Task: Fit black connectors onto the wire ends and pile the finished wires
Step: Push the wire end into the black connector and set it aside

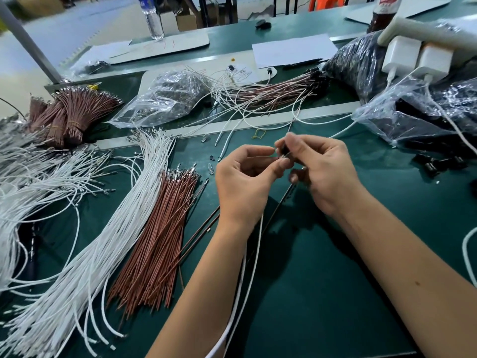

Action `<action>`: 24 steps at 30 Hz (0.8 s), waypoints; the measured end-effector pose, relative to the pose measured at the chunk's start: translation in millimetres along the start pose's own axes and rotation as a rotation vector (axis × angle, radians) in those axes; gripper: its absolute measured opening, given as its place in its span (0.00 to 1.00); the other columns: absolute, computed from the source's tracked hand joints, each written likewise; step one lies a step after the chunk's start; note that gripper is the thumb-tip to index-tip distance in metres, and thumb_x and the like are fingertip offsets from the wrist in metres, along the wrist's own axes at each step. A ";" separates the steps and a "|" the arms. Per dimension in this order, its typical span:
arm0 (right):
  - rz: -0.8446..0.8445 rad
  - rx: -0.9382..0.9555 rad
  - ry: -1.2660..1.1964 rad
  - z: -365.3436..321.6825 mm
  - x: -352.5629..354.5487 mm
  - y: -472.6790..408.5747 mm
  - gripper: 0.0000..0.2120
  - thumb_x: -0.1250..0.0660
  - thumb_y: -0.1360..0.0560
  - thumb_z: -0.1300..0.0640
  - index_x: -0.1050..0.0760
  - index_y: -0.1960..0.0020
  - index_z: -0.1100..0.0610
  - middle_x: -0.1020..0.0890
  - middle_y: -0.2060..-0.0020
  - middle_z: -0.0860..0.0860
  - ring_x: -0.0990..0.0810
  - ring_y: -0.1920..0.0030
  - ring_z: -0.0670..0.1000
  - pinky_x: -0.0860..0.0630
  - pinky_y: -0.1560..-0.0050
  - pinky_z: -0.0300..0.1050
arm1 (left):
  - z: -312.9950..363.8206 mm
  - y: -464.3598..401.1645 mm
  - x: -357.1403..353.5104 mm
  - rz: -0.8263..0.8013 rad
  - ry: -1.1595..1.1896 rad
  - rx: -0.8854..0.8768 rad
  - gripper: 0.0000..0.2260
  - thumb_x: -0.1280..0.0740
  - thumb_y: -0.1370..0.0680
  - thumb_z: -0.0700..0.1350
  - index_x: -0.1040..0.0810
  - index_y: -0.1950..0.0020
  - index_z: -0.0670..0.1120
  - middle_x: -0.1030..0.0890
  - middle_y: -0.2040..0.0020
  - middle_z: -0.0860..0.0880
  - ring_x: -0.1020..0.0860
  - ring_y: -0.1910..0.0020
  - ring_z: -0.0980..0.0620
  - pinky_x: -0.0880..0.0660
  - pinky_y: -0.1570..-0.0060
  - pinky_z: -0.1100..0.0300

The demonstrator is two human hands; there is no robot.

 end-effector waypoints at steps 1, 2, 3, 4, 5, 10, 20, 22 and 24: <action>0.034 -0.002 -0.023 -3.1 4.4 -3.4 0.11 0.29 0.24 0.51 0.16 0.55 0.59 0.16 0.61 0.54 0.22 0.66 0.48 0.29 0.74 0.38 | 1.6 -0.4 -1.6 -0.003 -0.022 0.017 0.09 0.21 0.30 0.36 0.17 0.53 0.39 0.14 0.61 0.44 0.16 0.66 0.49 0.20 0.62 0.59; 0.059 -0.005 -0.044 -6.0 8.5 -7.4 0.12 0.31 0.21 0.52 0.17 0.55 0.60 0.16 0.60 0.54 0.23 0.67 0.47 0.31 0.75 0.38 | 3.6 -1.1 -3.9 -0.020 -0.043 0.038 0.07 0.21 0.29 0.37 0.17 0.54 0.39 0.14 0.62 0.43 0.18 0.69 0.50 0.21 0.64 0.60; 0.077 -0.011 -0.062 -9.2 11.9 -13.0 0.12 0.34 0.18 0.52 0.19 0.54 0.60 0.16 0.60 0.54 0.24 0.68 0.47 0.32 0.76 0.38 | 6.2 -3.2 -7.6 -0.050 -0.062 0.065 0.06 0.22 0.27 0.38 0.16 0.55 0.38 0.14 0.63 0.43 0.19 0.71 0.50 0.22 0.65 0.60; 0.090 -0.022 -0.080 -12.6 14.4 -18.7 0.13 0.36 0.16 0.53 0.21 0.54 0.59 0.15 0.61 0.54 0.25 0.70 0.47 0.33 0.77 0.37 | 8.7 -5.3 -11.9 -0.089 -0.081 0.103 0.05 0.23 0.26 0.38 0.16 0.57 0.38 0.15 0.64 0.43 0.20 0.72 0.51 0.23 0.67 0.61; 0.103 -0.036 -0.098 -16.1 15.9 -25.4 0.13 0.38 0.15 0.53 0.23 0.54 0.59 0.15 0.62 0.54 0.26 0.72 0.47 0.34 0.77 0.37 | 10.9 -7.7 -15.8 -0.125 -0.090 0.153 0.05 0.24 0.25 0.38 0.17 0.58 0.39 0.15 0.65 0.44 0.21 0.74 0.52 0.24 0.69 0.63; 0.248 -0.134 -0.265 -39.6 33.9 -79.3 0.14 0.42 0.13 0.55 0.27 0.54 0.61 0.18 0.69 0.52 0.28 0.75 0.43 0.34 0.78 0.33 | 27.9 -36.0 -26.0 -0.244 -0.046 0.422 0.07 0.27 0.23 0.40 0.18 0.57 0.37 0.19 0.69 0.47 0.28 0.78 0.57 0.31 0.75 0.67; 0.472 -0.207 -0.482 -45.5 79.5 -200.2 0.08 0.38 0.16 0.65 0.29 0.38 0.67 0.21 0.50 0.63 0.19 0.64 0.53 0.22 0.72 0.37 | 50.2 -194.4 -15.9 -0.156 -1.063 -0.013 0.06 0.22 0.27 0.48 0.14 0.58 0.47 0.14 0.62 0.50 0.18 0.62 0.53 0.24 0.60 0.61; 0.487 -0.231 -0.370 -38.1 87.2 -215.3 0.10 0.34 0.19 0.69 0.26 0.39 0.69 0.20 0.55 0.61 0.18 0.64 0.52 0.20 0.68 0.38 | 33.5 -218.5 -17.9 -0.103 -1.172 -0.062 0.06 0.22 0.27 0.50 0.14 0.55 0.48 0.14 0.57 0.48 0.20 0.57 0.50 0.28 0.55 0.60; 0.532 -0.271 -0.142 -32.6 99.4 -227.4 0.14 0.29 0.22 0.68 0.23 0.38 0.69 0.19 0.58 0.57 0.19 0.67 0.49 0.20 0.67 0.37 | 14.2 -235.6 -18.2 -0.089 -1.210 -0.062 0.08 0.22 0.27 0.50 0.13 0.53 0.47 0.14 0.54 0.46 0.20 0.56 0.49 0.26 0.52 0.57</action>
Point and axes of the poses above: each hand's wrist, its own y-axis away from the middle knuckle, its own x-axis out of the back of the hand, z = x × y, the point moved 6 cm from there along -y, towards the middle knuckle
